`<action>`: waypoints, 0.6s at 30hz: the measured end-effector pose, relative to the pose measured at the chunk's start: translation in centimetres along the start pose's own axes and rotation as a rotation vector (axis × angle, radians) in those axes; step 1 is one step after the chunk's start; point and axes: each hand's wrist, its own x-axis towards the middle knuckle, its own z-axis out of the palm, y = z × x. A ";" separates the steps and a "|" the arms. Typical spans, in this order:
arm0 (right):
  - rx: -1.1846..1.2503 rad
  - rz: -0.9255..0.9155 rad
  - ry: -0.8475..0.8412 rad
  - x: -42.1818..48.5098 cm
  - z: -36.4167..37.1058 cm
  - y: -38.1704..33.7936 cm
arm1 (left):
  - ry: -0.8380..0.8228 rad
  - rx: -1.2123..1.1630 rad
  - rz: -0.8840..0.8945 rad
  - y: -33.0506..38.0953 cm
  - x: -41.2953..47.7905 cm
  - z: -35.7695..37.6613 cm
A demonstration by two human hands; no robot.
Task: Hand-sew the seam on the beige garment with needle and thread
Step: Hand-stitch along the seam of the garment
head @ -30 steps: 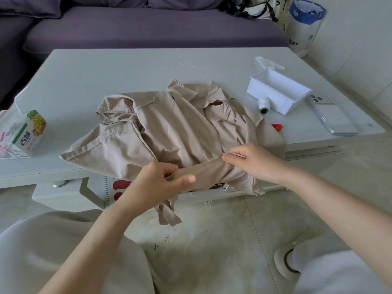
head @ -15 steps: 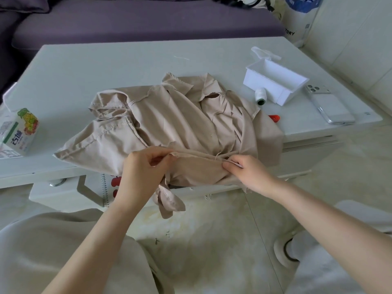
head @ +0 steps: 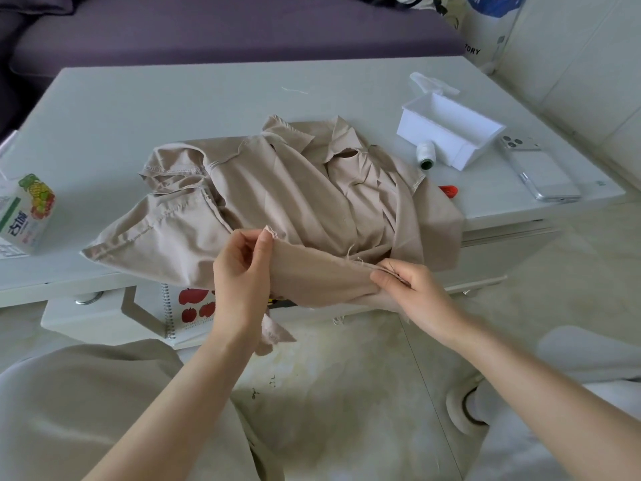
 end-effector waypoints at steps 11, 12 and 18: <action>0.198 0.212 -0.171 -0.5 -0.6 -0.9 | 0.070 0.013 -0.171 -1.1 0.5 0.3; 0.195 0.221 -0.170 -0.5 -0.5 -0.9 | 0.063 0.009 -0.154 -0.8 0.4 0.2; 0.227 0.235 -0.166 -0.6 -0.4 -1.3 | -0.019 -0.133 -0.200 0.0 1.0 -0.5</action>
